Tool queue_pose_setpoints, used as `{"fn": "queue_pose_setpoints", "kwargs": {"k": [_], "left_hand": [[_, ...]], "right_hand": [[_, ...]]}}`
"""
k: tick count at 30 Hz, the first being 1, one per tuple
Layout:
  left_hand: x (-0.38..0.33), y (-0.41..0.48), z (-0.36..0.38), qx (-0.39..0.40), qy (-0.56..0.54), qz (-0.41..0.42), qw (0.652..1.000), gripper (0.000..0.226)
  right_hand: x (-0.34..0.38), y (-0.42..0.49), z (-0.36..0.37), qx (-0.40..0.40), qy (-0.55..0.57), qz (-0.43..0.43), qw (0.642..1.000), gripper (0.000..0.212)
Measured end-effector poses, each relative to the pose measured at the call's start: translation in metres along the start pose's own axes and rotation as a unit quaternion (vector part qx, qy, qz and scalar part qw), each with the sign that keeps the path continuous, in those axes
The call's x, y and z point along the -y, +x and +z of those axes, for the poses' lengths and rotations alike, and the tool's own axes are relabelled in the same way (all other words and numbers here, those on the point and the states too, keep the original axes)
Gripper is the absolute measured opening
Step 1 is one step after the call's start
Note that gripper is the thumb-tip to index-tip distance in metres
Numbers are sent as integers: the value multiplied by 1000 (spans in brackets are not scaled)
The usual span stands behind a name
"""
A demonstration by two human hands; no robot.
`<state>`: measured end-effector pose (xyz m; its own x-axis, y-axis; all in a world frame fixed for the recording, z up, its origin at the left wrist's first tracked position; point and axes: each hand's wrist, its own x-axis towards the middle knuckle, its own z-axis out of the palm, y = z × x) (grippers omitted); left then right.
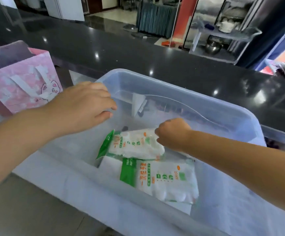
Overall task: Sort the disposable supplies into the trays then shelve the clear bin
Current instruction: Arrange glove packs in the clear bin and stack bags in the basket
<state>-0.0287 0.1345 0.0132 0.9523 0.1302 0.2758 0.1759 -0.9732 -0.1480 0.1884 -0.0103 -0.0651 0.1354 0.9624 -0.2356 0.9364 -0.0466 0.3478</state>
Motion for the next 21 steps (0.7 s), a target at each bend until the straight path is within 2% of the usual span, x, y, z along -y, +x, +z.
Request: {"fn": "queue_pose_setpoints", "kwargs": {"k": [3, 5, 7, 9, 12, 13, 16, 18, 19, 21], "left_hand": [[26, 14, 11, -9, -10, 44, 999, 18], [38, 23, 20, -5, -13, 71, 997, 33], [47, 32, 30, 9, -32, 93, 995, 36], [55, 40, 39, 28, -43, 109, 993, 33], [58, 50, 50, 46, -65, 130, 988, 30], [57, 51, 52, 49, -76, 134, 987, 29], [56, 54, 57, 55, -78, 139, 986, 27], [54, 54, 60, 66, -73, 148, 984, 24], [53, 53, 62, 73, -73, 156, 982, 22], [50, 53, 64, 91, -76, 165, 979, 21]], "right_hand": [[3, 13, 30, 53, 65, 81, 993, 28], [9, 16, 47, 41, 112, 126, 985, 36], [19, 21, 58, 19, 185, 186, 965, 43], [32, 28, 62, -9, 301, 271, 914, 46], [50, 39, 67, -68, 445, 377, 809, 34], [52, 41, 67, -92, 463, 395, 788, 30], [48, 36, 63, -180, 465, 426, 754, 27], [40, 25, 62, -205, 458, 435, 748, 23], [36, 20, 61, -191, 444, 432, 762, 23], [33, 8, 60, -147, 389, 413, 811, 26]]}}
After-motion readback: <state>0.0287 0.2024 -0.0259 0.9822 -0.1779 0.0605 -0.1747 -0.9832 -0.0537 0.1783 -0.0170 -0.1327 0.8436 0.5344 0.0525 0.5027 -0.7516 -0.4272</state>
